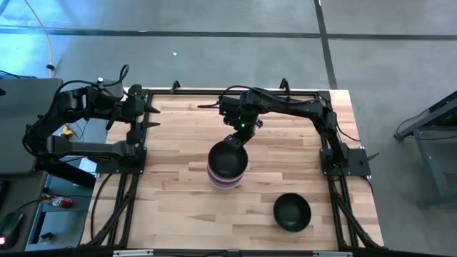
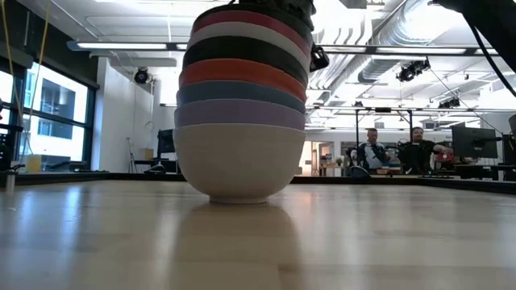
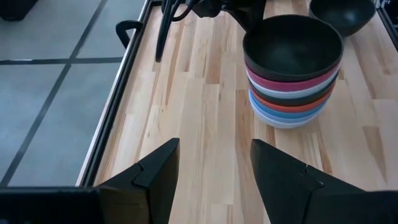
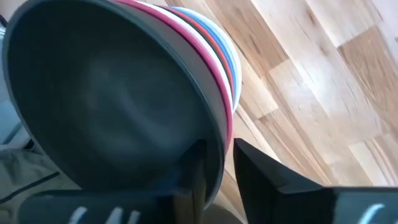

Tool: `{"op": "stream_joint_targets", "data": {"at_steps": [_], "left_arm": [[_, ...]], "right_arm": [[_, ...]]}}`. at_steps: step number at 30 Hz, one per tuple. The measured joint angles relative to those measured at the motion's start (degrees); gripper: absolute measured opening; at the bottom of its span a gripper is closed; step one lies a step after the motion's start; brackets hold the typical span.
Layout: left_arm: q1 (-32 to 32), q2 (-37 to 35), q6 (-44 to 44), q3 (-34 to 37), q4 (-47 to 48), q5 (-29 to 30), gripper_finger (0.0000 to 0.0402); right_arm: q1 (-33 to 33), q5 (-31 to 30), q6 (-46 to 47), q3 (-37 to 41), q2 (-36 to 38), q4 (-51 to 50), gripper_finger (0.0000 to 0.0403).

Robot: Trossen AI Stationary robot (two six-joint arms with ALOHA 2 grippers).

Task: Nest bowls inside each other
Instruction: Stack the black bowl on top of the top black bowl

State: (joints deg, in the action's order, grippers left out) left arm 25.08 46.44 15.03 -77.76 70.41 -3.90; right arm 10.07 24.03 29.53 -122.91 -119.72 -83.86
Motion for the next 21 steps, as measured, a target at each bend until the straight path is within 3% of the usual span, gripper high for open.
{"op": "stream_joint_targets", "data": {"at_steps": [15, 21], "left_arm": [[0.0, 0.0, 0.0, 0.0, 0.0, 0.0, 0.0186], [0.0, 0.0, 0.0, 0.0, 0.0, 0.0, 0.0186]], "right_arm": [[0.0, 0.2, -2.9, -0.1, 0.3, -0.8, 0.0099], [0.3, -0.8, -4.1, -5.9, 0.2, -3.2, 0.0099]]}}
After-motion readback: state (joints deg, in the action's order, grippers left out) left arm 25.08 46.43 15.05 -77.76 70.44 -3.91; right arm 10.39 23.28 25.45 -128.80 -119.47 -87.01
